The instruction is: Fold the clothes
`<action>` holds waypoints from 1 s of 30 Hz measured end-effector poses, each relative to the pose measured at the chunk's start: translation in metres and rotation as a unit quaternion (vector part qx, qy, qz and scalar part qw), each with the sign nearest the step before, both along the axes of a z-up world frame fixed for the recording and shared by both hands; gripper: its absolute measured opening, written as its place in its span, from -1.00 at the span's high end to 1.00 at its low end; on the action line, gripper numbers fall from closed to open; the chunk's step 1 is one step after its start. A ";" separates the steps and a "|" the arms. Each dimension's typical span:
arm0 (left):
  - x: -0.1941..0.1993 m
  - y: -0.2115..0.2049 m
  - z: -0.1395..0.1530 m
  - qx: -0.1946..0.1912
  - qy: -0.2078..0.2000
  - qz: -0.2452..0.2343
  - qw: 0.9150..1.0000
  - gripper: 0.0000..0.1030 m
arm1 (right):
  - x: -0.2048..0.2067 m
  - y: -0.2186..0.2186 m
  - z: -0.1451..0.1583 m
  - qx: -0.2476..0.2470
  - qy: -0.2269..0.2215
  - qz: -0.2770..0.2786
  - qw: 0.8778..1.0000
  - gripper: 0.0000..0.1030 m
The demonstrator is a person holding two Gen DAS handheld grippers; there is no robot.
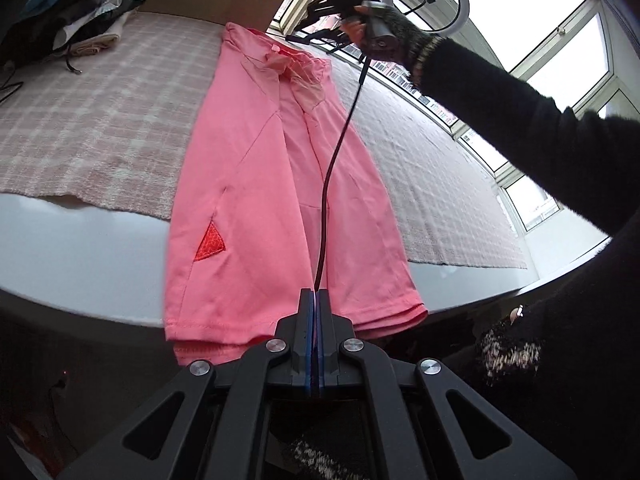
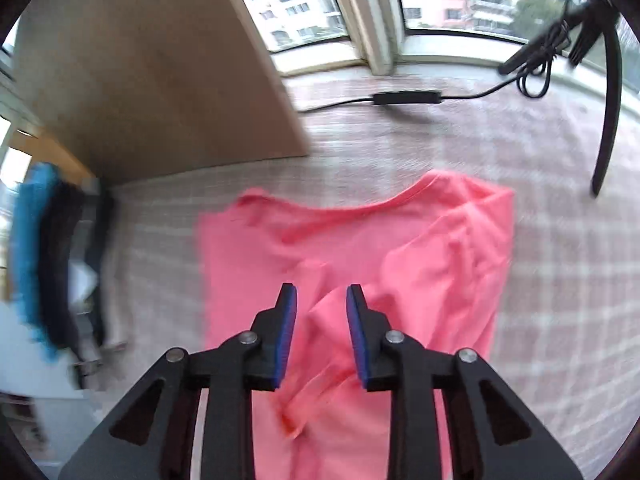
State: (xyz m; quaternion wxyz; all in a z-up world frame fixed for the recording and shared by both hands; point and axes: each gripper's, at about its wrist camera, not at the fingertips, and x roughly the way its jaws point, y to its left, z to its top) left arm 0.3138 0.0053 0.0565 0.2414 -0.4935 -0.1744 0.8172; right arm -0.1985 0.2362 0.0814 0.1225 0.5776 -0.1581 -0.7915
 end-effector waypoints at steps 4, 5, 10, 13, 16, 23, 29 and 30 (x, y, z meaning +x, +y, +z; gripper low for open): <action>0.024 -0.009 0.007 0.001 -0.021 -0.003 1.000 1.00 | 0.043 0.009 0.029 -0.076 0.007 0.028 0.997 0.50; 0.030 -0.011 0.007 -0.008 -0.026 -0.005 1.000 1.00 | 0.054 0.012 0.033 -0.091 0.009 0.035 0.995 0.50; 0.036 -0.032 0.003 -0.045 -0.043 0.012 0.998 1.00 | 0.114 0.023 0.059 -0.118 0.033 0.057 0.991 0.50; 0.020 -0.048 0.005 -0.065 -0.030 0.017 0.997 1.00 | 0.163 0.038 0.069 -0.101 0.052 0.051 0.992 0.50; -0.001 -0.054 0.012 -0.073 -0.010 0.002 0.997 1.00 | 0.203 0.053 0.061 -0.089 0.042 0.032 0.995 0.50; -0.077 -0.061 0.053 -0.057 0.057 -0.037 0.996 1.00 | 0.237 0.059 0.103 -0.063 0.083 0.010 0.994 0.50; -0.137 -0.027 0.035 -0.059 0.075 -0.056 0.994 1.00 | 0.206 0.020 0.129 -0.043 0.125 0.043 0.990 0.50; -0.143 -0.020 0.026 -0.061 0.067 -0.061 0.994 1.00 | 0.191 0.010 0.122 -0.039 0.122 0.052 0.990 0.50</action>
